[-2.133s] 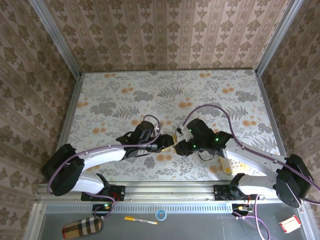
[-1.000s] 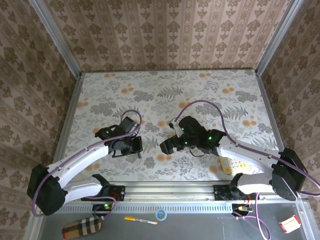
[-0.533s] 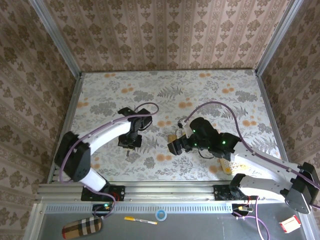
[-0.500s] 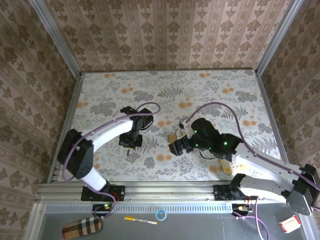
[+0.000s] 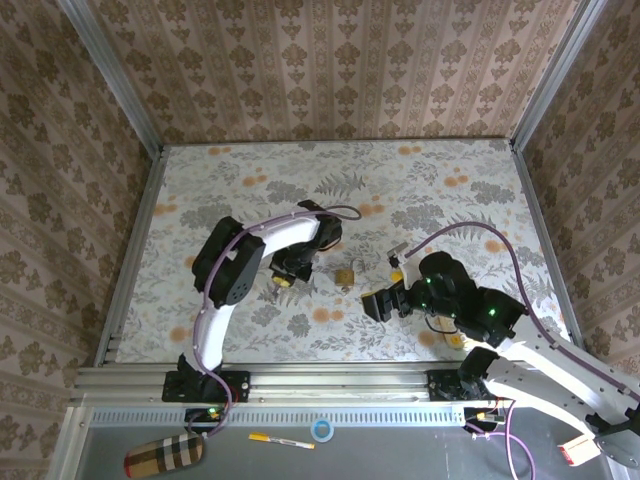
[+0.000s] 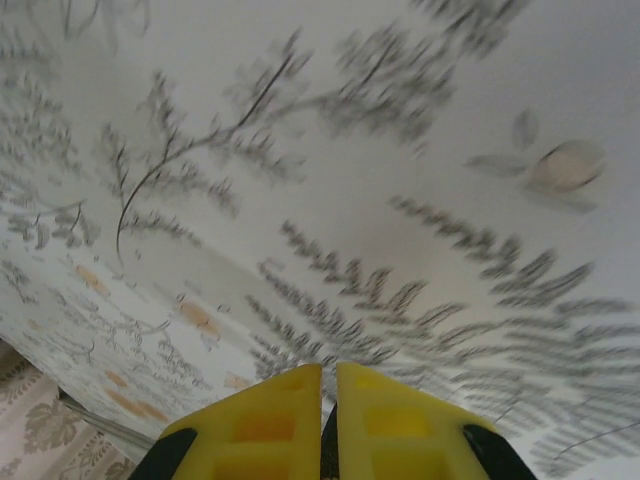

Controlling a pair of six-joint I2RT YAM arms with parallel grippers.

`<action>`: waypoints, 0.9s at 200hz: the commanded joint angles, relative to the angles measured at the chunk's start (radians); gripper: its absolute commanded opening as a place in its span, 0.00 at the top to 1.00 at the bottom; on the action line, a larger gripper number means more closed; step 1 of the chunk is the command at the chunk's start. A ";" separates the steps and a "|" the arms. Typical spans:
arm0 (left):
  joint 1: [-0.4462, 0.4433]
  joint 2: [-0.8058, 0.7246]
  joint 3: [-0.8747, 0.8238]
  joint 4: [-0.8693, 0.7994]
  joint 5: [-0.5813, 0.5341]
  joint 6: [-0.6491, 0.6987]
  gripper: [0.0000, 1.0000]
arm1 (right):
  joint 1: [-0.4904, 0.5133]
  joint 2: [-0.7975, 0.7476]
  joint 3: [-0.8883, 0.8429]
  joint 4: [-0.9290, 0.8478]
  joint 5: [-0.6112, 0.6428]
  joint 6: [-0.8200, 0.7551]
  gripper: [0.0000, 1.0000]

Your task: Unlock with the key

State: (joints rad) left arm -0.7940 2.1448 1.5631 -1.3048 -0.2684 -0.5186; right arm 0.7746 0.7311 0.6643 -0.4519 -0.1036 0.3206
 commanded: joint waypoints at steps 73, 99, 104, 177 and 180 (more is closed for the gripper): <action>-0.095 0.096 0.122 -0.065 -0.007 -0.038 1.00 | -0.006 -0.018 -0.012 -0.028 0.003 0.005 0.00; -0.110 0.113 0.123 -0.047 0.007 -0.052 1.00 | -0.006 -0.018 -0.012 -0.027 0.002 0.006 0.00; -0.110 0.114 0.122 -0.042 0.011 -0.053 0.97 | -0.006 -0.017 -0.012 -0.028 0.002 0.006 0.00; -0.133 0.145 0.210 -0.067 0.005 -0.062 0.51 | -0.006 -0.021 -0.018 -0.027 0.001 0.009 0.00; -0.136 0.143 0.217 -0.071 0.003 -0.061 0.50 | -0.007 -0.021 -0.018 -0.028 0.001 0.009 0.00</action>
State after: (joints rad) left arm -0.9123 2.2627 1.7302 -1.3624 -0.2737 -0.5739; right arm 0.7746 0.7261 0.6640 -0.4549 -0.1040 0.3206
